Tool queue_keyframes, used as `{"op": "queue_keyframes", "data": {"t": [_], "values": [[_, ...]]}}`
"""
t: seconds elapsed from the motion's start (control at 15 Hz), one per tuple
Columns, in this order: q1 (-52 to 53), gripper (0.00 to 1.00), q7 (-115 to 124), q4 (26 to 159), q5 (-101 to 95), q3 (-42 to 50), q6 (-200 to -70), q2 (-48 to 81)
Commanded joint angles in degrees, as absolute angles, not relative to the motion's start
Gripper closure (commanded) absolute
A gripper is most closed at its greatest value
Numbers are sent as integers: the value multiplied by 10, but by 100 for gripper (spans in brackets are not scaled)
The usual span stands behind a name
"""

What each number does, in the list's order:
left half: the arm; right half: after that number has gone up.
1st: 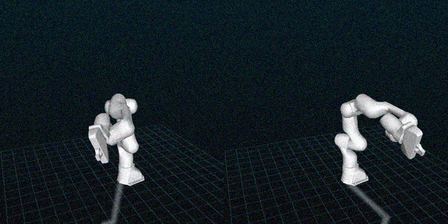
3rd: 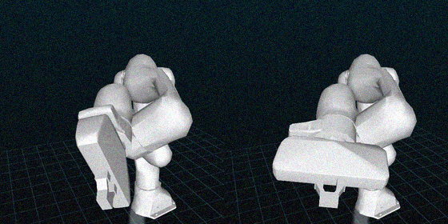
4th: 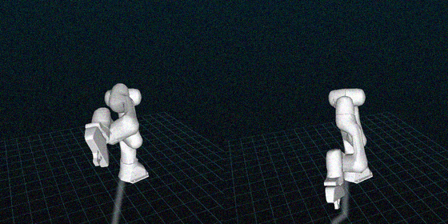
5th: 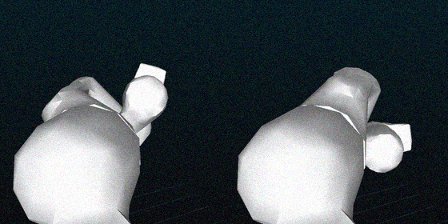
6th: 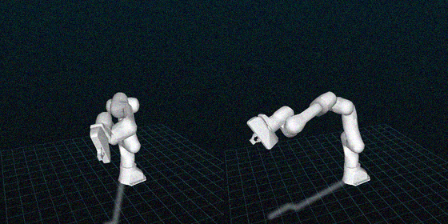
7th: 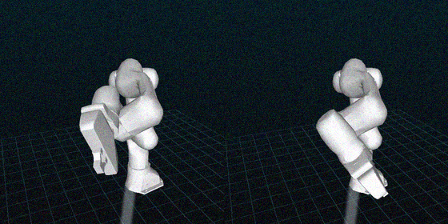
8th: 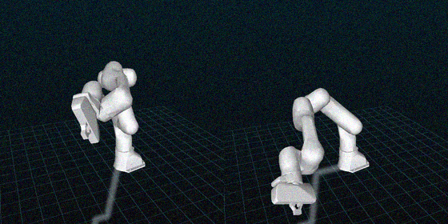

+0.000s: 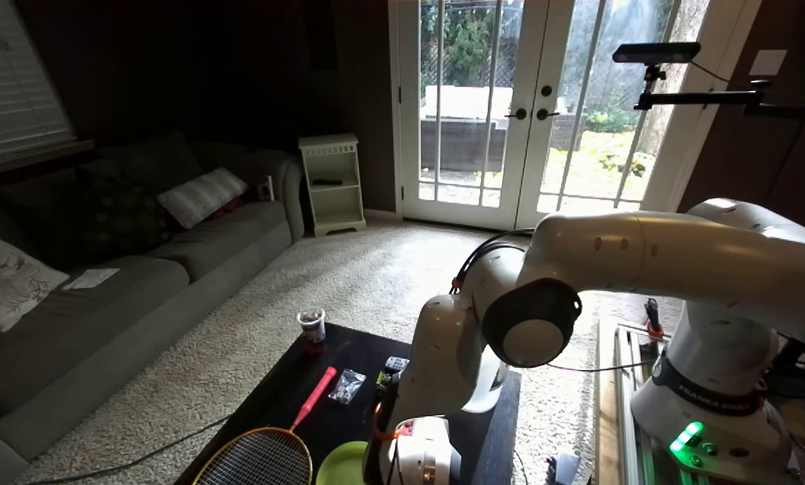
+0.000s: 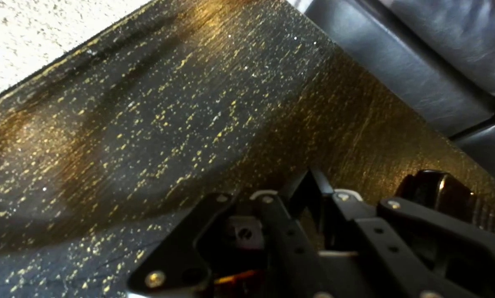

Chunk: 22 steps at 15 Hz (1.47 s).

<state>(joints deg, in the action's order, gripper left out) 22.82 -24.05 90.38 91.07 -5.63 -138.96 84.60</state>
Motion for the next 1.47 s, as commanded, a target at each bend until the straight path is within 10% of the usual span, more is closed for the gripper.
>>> {"op": "queue_keyframes", "data": {"t": [0.0, 0.67, 1.27, 1.4], "values": [[231, 64, -240, 882, 908, -70, -1459, 865], [225, 0, -255, 914, 933, -89, -1555, 830], [225, 0, -283, 923, 984, -97, -1623, 818], [225, 26, -298, 925, 1001, -100, -1630, 815]]}}
